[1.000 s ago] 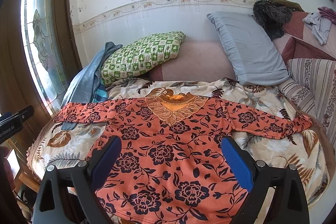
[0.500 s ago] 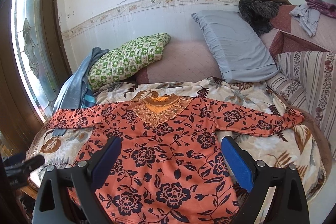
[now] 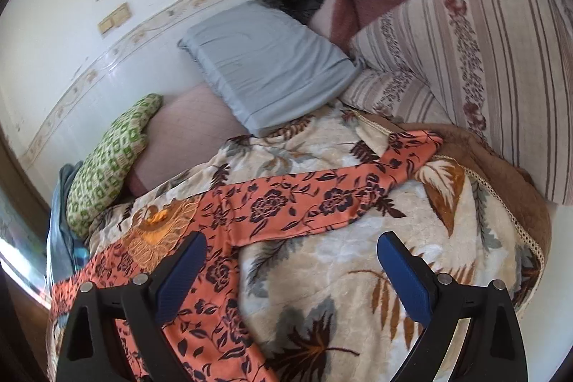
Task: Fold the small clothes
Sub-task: 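Grasp the blouse sleeve cuff with the right gripper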
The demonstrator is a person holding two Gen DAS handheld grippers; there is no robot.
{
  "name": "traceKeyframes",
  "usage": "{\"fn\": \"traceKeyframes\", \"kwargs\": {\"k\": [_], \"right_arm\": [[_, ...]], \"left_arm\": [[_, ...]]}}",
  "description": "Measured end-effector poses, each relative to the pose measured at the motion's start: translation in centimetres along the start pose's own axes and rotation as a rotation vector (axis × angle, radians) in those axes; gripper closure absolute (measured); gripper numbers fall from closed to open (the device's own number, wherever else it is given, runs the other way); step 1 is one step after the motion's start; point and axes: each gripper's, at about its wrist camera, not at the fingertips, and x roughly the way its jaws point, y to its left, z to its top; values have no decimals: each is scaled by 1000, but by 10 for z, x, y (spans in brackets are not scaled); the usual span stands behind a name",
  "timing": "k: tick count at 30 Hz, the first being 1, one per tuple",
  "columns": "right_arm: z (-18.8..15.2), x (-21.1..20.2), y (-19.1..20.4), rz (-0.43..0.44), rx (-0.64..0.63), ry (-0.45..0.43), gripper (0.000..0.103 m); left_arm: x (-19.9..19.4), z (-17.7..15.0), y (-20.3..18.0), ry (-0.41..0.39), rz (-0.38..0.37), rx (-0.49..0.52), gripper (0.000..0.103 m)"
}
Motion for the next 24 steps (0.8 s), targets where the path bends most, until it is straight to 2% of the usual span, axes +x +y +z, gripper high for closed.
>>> {"fn": "traceKeyframes", "kwargs": {"k": [2, 5, 7, 10, 12, 15, 18, 22, 24], "right_arm": [[16, 20, -23, -23, 56, 24, 6], [39, 45, -42, -65, 118, 54, 6], [53, 64, -47, -92, 137, 78, 6], [72, 102, -56, -158, 155, 155, 6], [83, 132, -63, -210, 176, 215, 6], [91, 171, -72, -301, 217, 306, 6], [91, 203, -74, -393, 216, 373, 6], [84, 232, -70, -539, 154, 451, 11], [79, 239, -72, -570, 144, 477, 21]], "left_arm": [[5, 5, 1, 1, 9, 2, 0], [19, 28, 6, -35, 78, 9, 0], [37, 54, 10, -59, 167, 36, 0], [73, 103, 20, -140, 299, 72, 0], [104, 136, 29, -136, 363, 60, 0], [151, 177, 41, -129, 401, -7, 0], [194, 197, 45, -106, 422, -30, 0], [233, 197, 57, -26, 425, -48, 0], [239, 192, 65, -12, 421, -49, 0]]}}
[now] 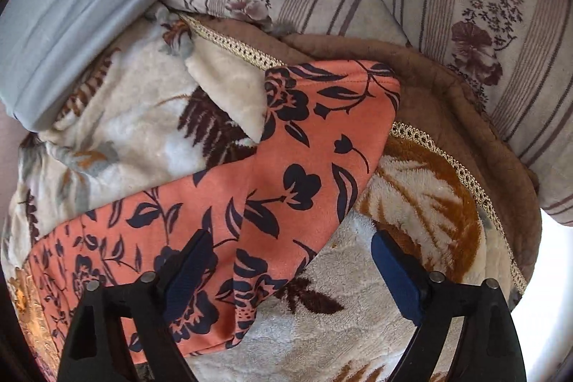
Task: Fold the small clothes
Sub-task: 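Grasp the blouse sleeve cuff with the right gripper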
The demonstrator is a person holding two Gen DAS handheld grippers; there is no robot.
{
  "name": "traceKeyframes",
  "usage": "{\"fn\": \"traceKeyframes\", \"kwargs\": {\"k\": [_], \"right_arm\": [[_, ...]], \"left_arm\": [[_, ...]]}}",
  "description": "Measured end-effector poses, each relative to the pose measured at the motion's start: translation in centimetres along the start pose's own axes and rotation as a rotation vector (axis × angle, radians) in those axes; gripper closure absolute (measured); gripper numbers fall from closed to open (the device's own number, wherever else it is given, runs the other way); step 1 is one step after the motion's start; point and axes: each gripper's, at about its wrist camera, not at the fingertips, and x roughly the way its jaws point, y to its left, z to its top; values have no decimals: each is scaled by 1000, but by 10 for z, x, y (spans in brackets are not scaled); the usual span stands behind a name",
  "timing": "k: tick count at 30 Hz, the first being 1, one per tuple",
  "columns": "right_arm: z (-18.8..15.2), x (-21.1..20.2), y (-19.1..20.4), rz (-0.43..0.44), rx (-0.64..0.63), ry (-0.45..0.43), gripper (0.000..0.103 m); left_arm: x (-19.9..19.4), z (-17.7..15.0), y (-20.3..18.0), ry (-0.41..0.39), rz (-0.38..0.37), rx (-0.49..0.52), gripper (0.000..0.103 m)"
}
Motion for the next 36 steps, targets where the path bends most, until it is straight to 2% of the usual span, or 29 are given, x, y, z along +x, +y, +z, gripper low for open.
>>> {"fn": "traceKeyframes", "kwargs": {"k": [1, 2, 3, 5, 7, 9, 14, 16, 19, 22, 24, 25, 27, 28, 32, 33, 36], "right_arm": [[-1, 4, -1, -1, 9, 11, 40], [-2, 6, -4, 17, 26, 27, 65], [-4, 6, -9, 33, 55, 27, 69], [-8, 1, -18, 57, 103, -13, 72], [-13, -10, -27, 119, 153, -53, 79], [-17, -25, -33, 181, 184, -105, 82], [-25, -61, -34, 474, 283, -156, 85], [-26, -84, -16, 458, 254, -150, 85], [-26, -101, -12, 500, 317, -108, 84], [-17, -106, -3, 310, 235, -134, 83], [-13, -97, -5, 246, 180, -150, 82], [-13, -90, -3, 209, 150, -142, 77], [-13, -75, 5, 140, 96, -140, 56], [-12, -66, 8, 104, 85, -153, 34], [-9, -44, 16, -108, 54, -190, 31], [-7, -35, 18, -133, 44, -173, 31], [1, -10, 14, -122, 56, -115, 31]], "left_arm": [[3, -1, 4, 2, -2, 1, 0], [6, -2, 9, -1, 1, -3, 0], [8, -3, 15, -2, 8, -13, 0], [13, -1, 30, -4, 4, -43, 0], [17, 2, 48, -10, 12, -84, 0], [18, 3, 64, -21, 21, -118, 0], [22, 4, 101, -18, 25, -228, 0], [23, 4, 111, -19, 29, -270, 0], [21, 1, 118, -44, 36, -280, 0], [18, 0, 118, -48, 5, -273, 0], [14, -1, 113, -58, -5, -262, 0], [13, 0, 109, -64, -9, -249, 0], [12, 1, 99, -69, -10, -216, 0], [12, 1, 94, -70, -8, -197, 0], [13, 0, 77, -72, -3, -131, 0], [13, -1, 74, -75, -3, -123, 0], [14, -1, 68, -78, -2, -106, 0]]}}
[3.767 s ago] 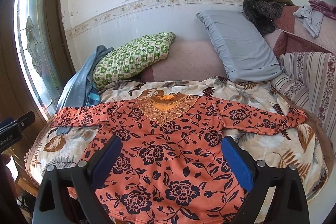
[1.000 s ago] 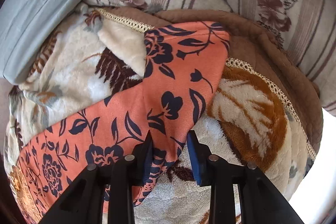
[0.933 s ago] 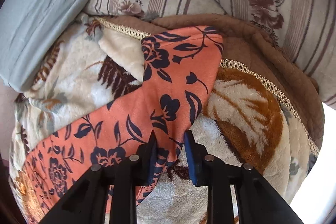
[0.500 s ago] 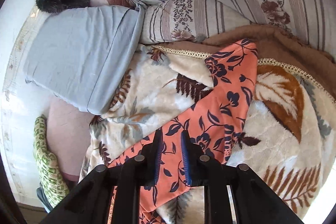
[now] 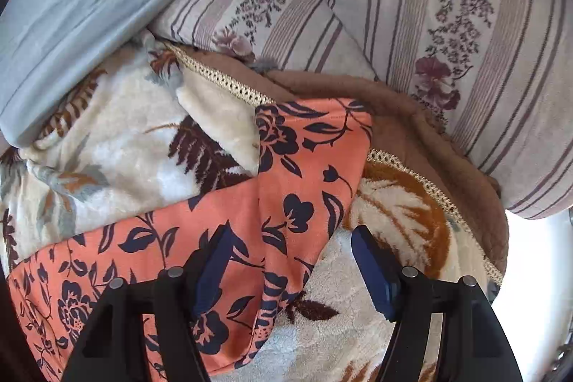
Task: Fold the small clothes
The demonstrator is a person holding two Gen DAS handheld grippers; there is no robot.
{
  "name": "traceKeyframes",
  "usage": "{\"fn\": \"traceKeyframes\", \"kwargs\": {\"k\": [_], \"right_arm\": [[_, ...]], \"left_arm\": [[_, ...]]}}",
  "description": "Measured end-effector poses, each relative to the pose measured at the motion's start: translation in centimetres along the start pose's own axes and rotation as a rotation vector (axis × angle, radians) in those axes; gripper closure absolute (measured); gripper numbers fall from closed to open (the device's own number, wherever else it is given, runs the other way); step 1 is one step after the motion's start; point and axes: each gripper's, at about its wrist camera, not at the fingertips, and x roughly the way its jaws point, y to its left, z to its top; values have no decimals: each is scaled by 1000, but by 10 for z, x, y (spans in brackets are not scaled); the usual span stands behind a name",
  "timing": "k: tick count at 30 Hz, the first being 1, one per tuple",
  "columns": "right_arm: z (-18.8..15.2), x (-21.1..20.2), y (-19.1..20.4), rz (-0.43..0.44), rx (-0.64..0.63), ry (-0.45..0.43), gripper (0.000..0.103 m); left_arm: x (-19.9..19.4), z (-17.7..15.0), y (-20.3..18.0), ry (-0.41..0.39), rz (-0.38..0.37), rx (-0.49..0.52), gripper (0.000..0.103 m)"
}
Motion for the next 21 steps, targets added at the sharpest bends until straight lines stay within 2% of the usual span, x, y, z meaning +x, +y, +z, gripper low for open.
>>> {"fn": "traceKeyframes", "kwargs": {"k": [3, 4, 5, 6, 8, 11, 13, 17, 19, 21], "right_arm": [[5, 10, -7, -38, 24, -46, 32], [6, 11, -13, -22, 48, -73, 36], [8, 12, -20, 11, 82, -78, 53], [10, 14, -30, 65, 130, -61, 63], [11, 15, -47, 166, 217, -48, 76], [12, 16, -71, 306, 322, -18, 88], [4, 12, -85, 495, 443, -18, 94], [-1, -15, -76, 709, 456, -23, 95], [-1, -36, -56, 739, 407, -24, 95], [-6, -58, -37, 710, 368, -7, 95]], "left_arm": [[2, -1, -5, 1, 2, 19, 0], [3, -2, -7, 4, 4, 25, 0], [4, -2, -8, 6, 6, 29, 0], [5, -2, -8, 9, 7, 29, 0], [5, -1, -7, 11, 5, 22, 0], [4, -1, -5, 14, -5, 11, 0], [3, -1, -2, 13, -7, 3, 0], [1, 2, 9, 17, -18, -40, 0], [0, 3, 15, 23, -24, -59, 0], [-1, 3, 22, 18, -27, -74, 0]]}}
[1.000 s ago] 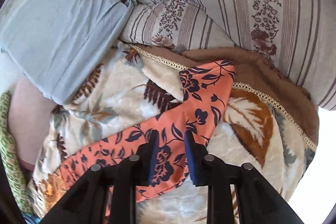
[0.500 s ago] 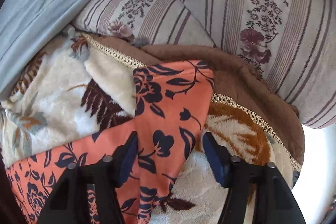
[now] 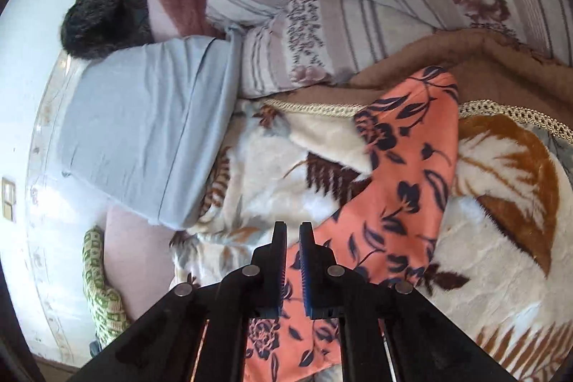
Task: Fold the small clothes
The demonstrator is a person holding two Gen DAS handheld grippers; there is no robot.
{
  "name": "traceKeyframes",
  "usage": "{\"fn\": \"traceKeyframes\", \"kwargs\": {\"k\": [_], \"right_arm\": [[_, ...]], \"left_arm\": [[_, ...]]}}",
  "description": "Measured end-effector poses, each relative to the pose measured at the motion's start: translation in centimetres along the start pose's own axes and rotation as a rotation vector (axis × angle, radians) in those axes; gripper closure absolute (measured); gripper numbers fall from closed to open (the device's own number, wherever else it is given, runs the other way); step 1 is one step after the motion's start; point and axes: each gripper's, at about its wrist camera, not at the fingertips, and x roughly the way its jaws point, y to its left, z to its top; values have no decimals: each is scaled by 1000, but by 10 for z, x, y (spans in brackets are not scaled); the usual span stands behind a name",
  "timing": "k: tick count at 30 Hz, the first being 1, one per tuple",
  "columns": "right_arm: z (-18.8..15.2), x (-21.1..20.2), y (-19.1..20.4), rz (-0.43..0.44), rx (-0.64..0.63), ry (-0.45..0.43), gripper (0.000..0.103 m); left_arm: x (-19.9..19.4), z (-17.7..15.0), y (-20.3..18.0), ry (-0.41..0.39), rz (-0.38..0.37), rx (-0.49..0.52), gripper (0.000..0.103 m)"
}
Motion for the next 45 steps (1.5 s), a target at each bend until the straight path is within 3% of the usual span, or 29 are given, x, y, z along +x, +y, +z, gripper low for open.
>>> {"fn": "traceKeyframes", "kwargs": {"k": [4, 8, 13, 17, 19, 21, 23, 25, 27, 28, 29, 32, 37, 39, 41, 43, 44, 45], "right_arm": [[-2, -8, 23, -226, -167, -30, 94], [3, 12, 2, -315, -220, 26, 93], [-2, 47, -22, -515, -233, 36, 91], [-5, 63, -26, -625, -319, 21, 91], [-4, 62, -29, -607, -328, 13, 91], [-3, 59, -42, -504, -283, 32, 90], [-2, 60, -61, -426, -234, 56, 79], [-4, 55, -75, -321, -179, 9, 77], [-5, 50, -85, -167, -121, -15, 54], [-5, 50, -84, -88, -114, -13, 27], [-4, 54, -78, -74, -142, 12, 14], [-5, 67, -50, -225, -267, 83, 14], [-2, 56, -17, -536, -389, -35, 15], [-1, 63, -12, -541, -423, -3, 15], [3, 76, -20, -585, -375, 52, 15], [8, 83, -32, -600, -312, 47, 16], [10, 85, -40, -610, -284, 42, 22], [13, 85, -52, -567, -236, 47, 29]], "left_arm": [[-2, 1, 9, 0, -19, -40, 0], [-5, -1, -1, -6, -35, -9, 0], [-1, -5, -18, -3, -16, 59, 0], [0, -6, -25, -9, -11, 81, 0], [-1, -7, -30, -15, -9, 97, 0], [-1, -9, -34, -15, -13, 110, 0], [-1, -11, -38, -14, -13, 124, 0], [-1, -13, -42, -14, -12, 142, 0], [-2, -14, -45, -18, -11, 154, 0], [-2, -15, -45, -18, -11, 157, 0], [-2, -15, -46, -18, -9, 159, 0], [-1, -14, -45, -15, -8, 154, 0], [-1, -13, -43, -13, -16, 143, 0], [-2, -13, -44, -16, -26, 145, 0], [-2, -13, -47, -20, -35, 158, 0], [0, -13, -48, -17, -39, 171, 0], [1, -12, -47, -14, -37, 172, 0], [3, -11, -45, -12, -32, 167, 0]]}}
